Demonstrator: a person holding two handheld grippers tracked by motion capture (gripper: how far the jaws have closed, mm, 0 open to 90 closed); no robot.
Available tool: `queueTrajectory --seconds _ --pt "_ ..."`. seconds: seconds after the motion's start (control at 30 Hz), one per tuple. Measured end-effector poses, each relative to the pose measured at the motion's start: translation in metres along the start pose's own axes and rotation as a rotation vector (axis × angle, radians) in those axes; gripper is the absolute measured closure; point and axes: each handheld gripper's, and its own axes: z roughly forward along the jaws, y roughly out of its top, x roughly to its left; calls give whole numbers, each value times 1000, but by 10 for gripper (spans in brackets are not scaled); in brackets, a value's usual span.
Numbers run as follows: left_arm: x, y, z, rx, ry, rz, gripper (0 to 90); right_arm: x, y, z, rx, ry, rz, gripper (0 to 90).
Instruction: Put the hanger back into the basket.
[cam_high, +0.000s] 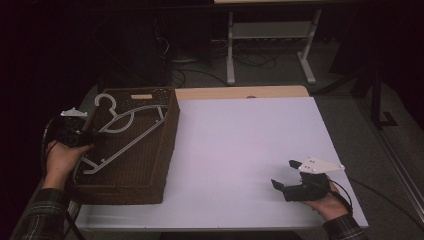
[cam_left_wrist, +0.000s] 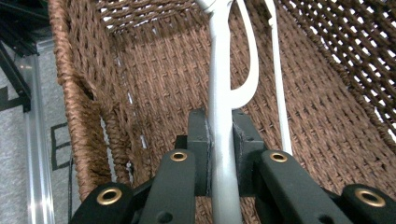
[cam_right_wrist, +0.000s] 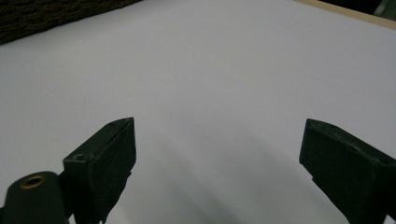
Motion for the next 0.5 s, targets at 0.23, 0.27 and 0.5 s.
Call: queueTrajectory --seconds 0.23,0.27,0.5 --pt "-1 -2 -5 -32 -22 -3 720 4 3 -1 -5 6 -6 102" --pt "-1 -2 -6 -43 -32 -1 709 4 3 -1 -6 7 -7 102" --pt "-7 -2 -6 -61 -63 5 568 7 9 -3 -14 11 -11 106"
